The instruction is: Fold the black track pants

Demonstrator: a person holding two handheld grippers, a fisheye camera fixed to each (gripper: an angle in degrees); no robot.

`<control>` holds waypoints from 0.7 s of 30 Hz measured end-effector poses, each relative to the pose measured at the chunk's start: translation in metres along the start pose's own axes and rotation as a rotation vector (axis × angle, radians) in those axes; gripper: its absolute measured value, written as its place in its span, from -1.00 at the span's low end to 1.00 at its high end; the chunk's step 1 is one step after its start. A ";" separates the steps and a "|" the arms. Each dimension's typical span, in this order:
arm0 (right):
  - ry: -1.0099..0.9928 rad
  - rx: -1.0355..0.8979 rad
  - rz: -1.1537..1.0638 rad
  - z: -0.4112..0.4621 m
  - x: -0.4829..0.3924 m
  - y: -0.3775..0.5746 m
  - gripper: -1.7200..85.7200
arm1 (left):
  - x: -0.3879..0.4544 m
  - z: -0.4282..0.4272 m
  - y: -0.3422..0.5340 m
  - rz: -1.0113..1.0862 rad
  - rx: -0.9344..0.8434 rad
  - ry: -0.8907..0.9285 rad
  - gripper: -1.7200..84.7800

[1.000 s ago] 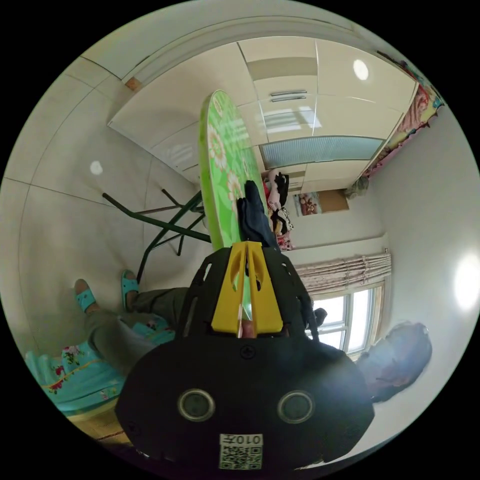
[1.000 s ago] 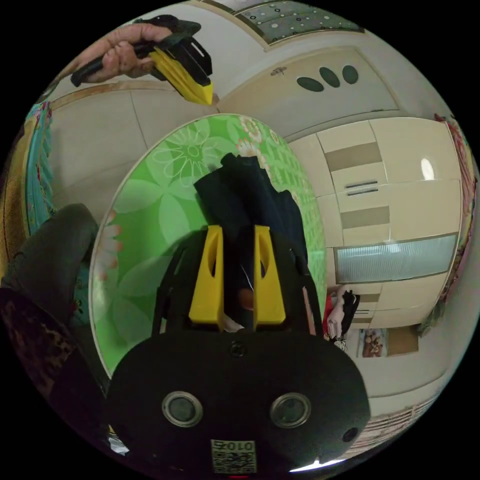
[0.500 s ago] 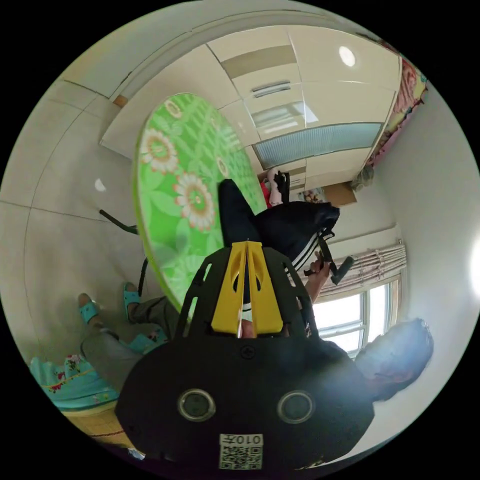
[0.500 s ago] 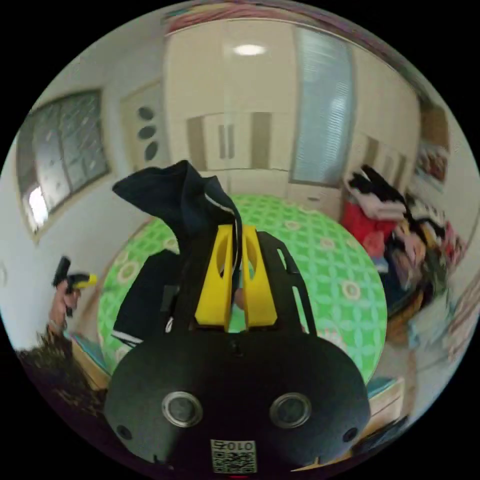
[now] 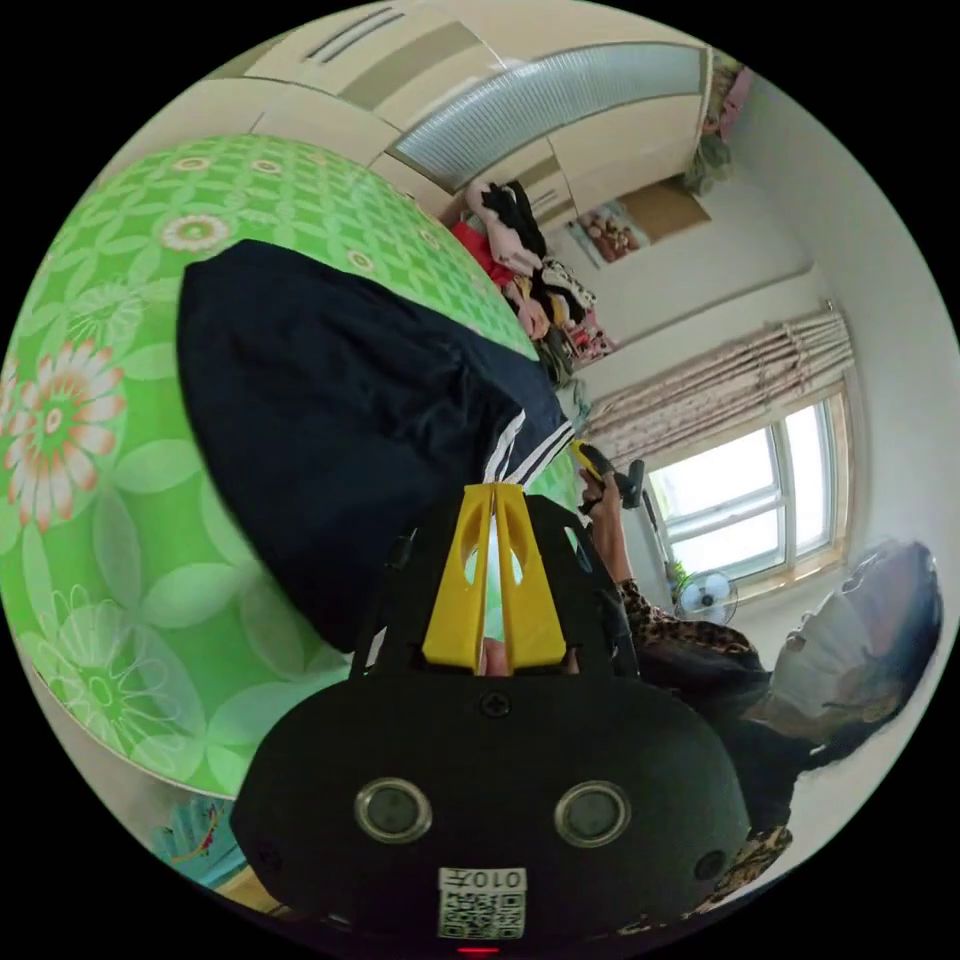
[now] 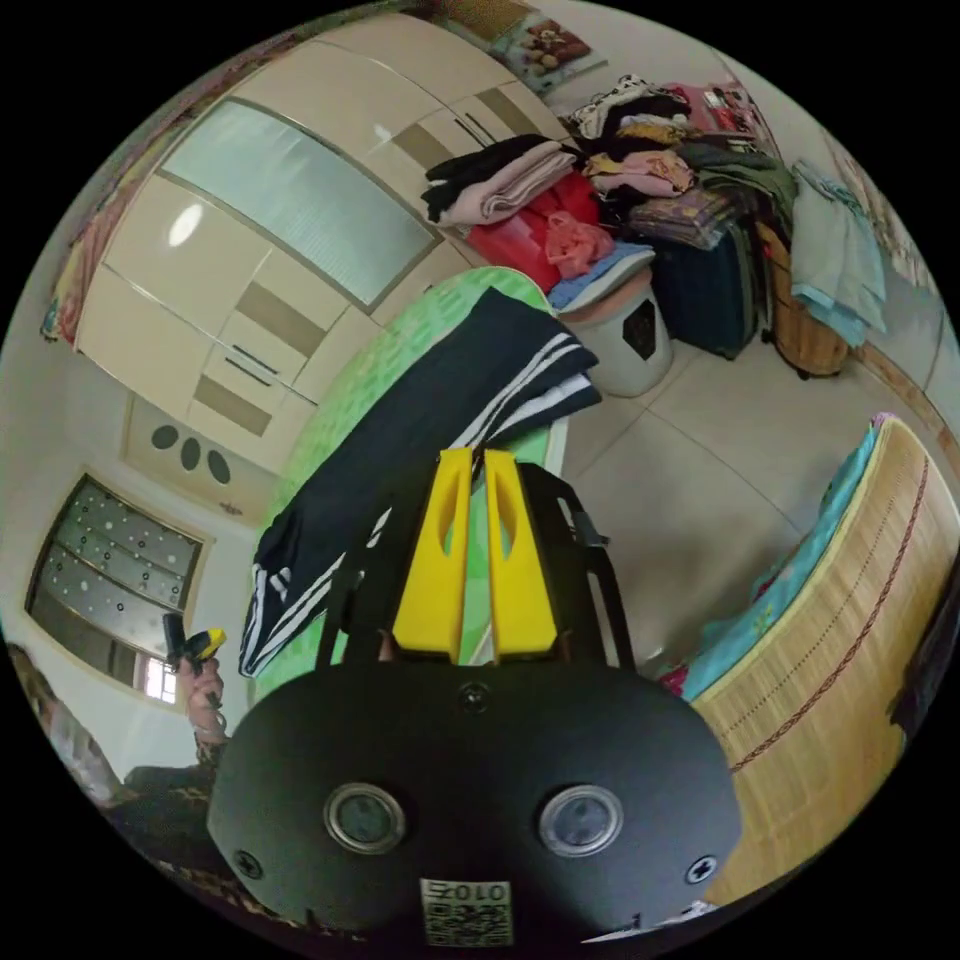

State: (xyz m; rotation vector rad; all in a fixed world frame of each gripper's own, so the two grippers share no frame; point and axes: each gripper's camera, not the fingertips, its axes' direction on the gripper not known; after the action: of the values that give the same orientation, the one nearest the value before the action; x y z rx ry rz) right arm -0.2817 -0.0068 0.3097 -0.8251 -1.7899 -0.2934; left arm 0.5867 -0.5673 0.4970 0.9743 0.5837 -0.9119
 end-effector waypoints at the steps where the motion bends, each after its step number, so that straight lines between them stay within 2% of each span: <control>1: -0.023 0.010 -0.017 -0.003 -0.001 0.003 -0.87 | 0.008 0.018 -0.001 0.015 -0.029 -0.011 -0.96; 5: -0.069 0.092 -0.107 -0.029 -0.015 0.023 -0.89 | 0.035 0.050 -0.003 0.031 -0.021 -0.050 -0.96; 7: -0.128 0.149 -0.126 -0.043 -0.017 0.035 -0.89 | 0.077 0.066 -0.006 0.171 -0.014 -0.074 -0.96; 9: -0.370 0.158 -0.192 -0.049 -0.018 0.048 -0.89 | 0.109 0.081 -0.007 0.273 0.007 -0.161 -0.95; 12: -0.544 0.110 -0.253 -0.034 -0.026 0.060 -0.86 | 0.152 0.117 -0.010 0.401 0.018 -0.307 -0.93; 14: -0.538 0.069 -0.300 -0.023 -0.036 0.066 -0.84 | 0.174 0.143 -0.011 0.449 0.008 -0.389 -0.91; 17: -0.385 0.018 -0.373 -0.012 -0.054 0.073 -0.83 | 0.206 0.184 -0.006 0.526 0.012 -0.545 -0.82; 19: -0.332 0.036 -0.419 -0.016 -0.063 0.077 -0.83 | 0.225 0.212 -0.003 0.555 0.002 -0.666 -0.75; 21: -0.255 0.063 -0.452 -0.022 -0.067 0.077 -0.85 | 0.238 0.227 -0.003 0.566 -0.001 -0.694 -0.70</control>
State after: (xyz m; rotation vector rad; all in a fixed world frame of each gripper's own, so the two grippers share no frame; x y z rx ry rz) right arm -0.2039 0.0109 0.2430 -0.4176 -2.2088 -0.4359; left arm 0.7115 -0.8612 0.4175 0.6969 -0.2745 -0.6689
